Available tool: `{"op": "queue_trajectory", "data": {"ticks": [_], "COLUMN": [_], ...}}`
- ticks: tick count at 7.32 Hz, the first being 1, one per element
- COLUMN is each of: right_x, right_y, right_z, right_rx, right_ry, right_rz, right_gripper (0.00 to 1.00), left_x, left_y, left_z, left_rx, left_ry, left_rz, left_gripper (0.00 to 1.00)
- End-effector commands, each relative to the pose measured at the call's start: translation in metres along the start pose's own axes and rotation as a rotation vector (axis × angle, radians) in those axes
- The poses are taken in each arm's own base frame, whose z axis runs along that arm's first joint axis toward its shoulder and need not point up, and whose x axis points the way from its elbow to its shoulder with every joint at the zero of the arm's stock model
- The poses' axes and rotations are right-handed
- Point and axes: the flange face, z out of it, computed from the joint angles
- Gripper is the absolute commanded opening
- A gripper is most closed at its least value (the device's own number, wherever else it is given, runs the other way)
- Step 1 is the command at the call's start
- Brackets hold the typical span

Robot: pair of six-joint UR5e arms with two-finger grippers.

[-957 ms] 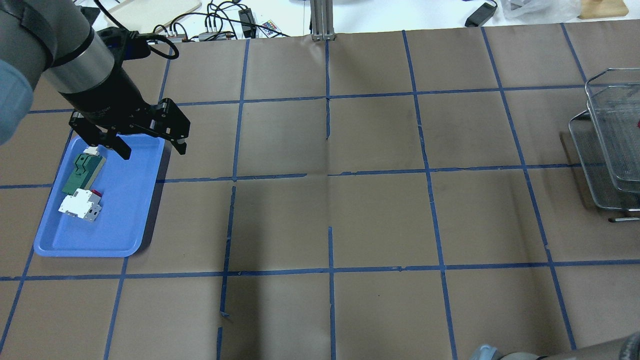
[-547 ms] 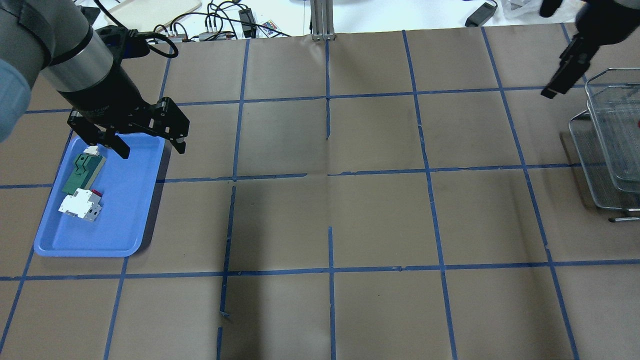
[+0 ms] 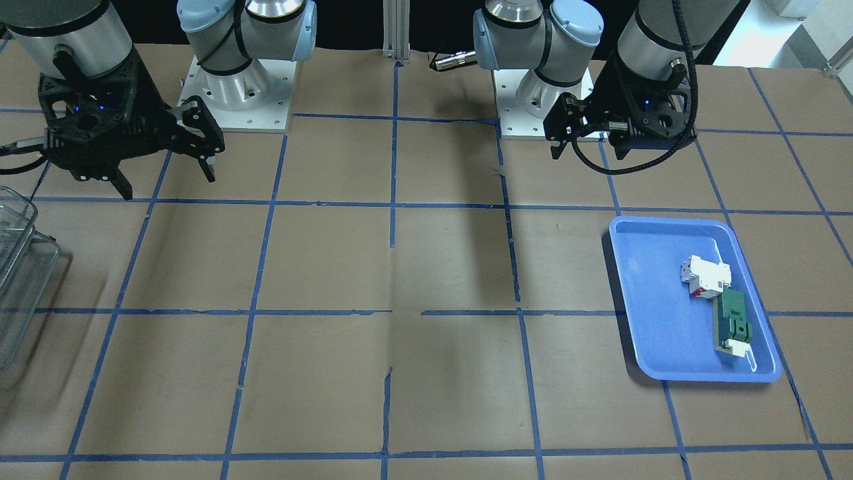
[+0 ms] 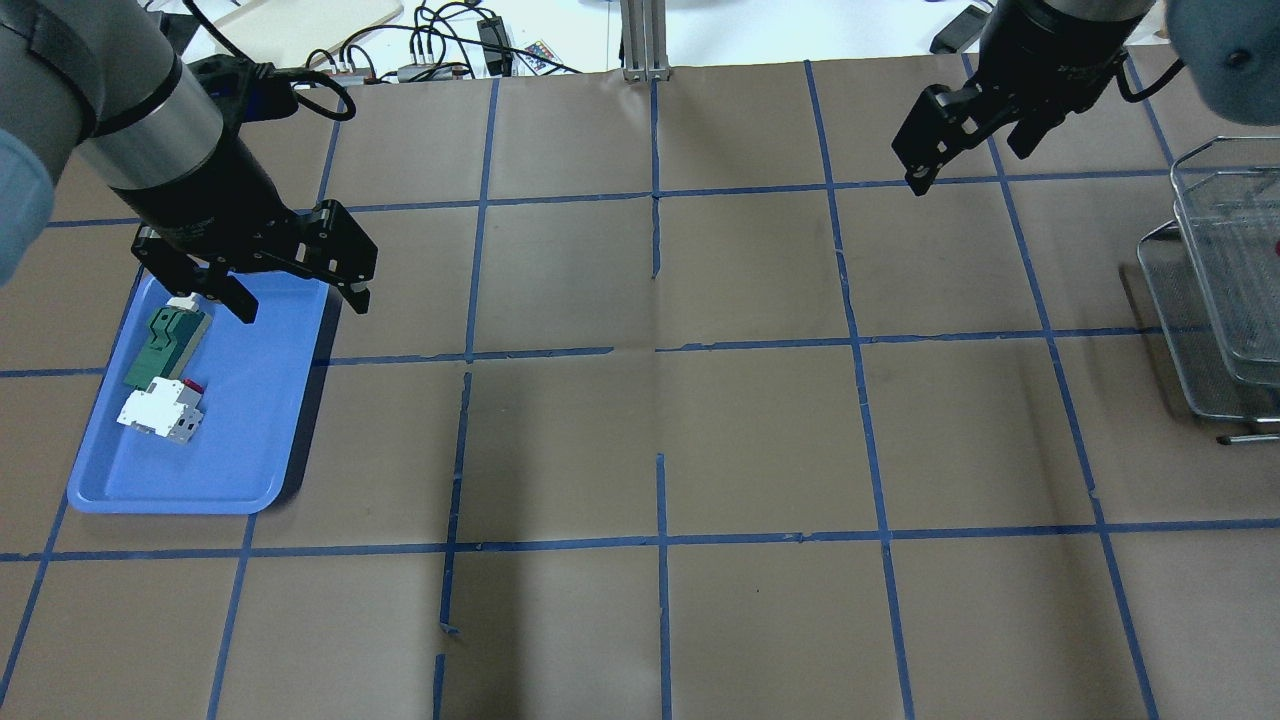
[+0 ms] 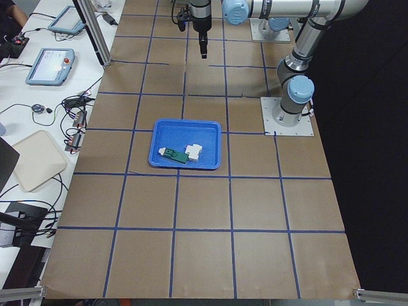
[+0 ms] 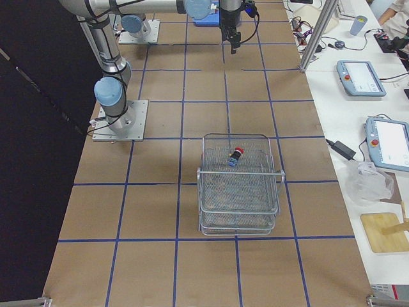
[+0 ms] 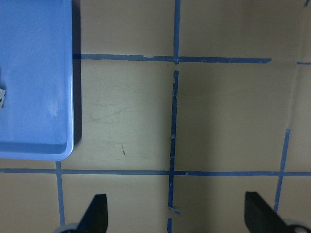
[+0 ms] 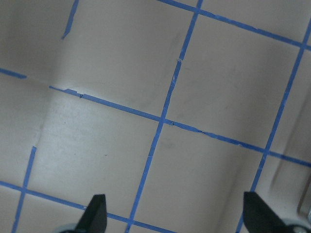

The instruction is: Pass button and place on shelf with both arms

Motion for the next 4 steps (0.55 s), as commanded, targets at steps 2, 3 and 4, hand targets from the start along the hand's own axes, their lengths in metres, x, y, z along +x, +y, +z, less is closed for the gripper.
{"op": "queue_trajectory", "data": {"ticks": [2,3,4], "right_x": [0.0002,0.0022,0.0041], "right_y": [0.0069,0.0045,0.0042], "right_z": [0.0061,0.0002,-0.0007], "right_rx": [-0.052,-0.035,-0.032], "right_ry": [0.002,0.011,0.013], "right_rz": [0.18,0.181,0.184], "right_gripper": [1.0,1.0,1.0], "left_x": [-0.0001,-0.0009,-0.0002], "left_y": [0.0031,0.0024,0.003], "left_z": [0.0017,0.0024,0.0034], "left_rx": [-0.022,-0.023,-0.028], "left_ry": [-0.001,-0.002,-0.002], "left_rz": [0.002,0.0,0.002], "left_gripper": [1.0,1.0,1.0]}}
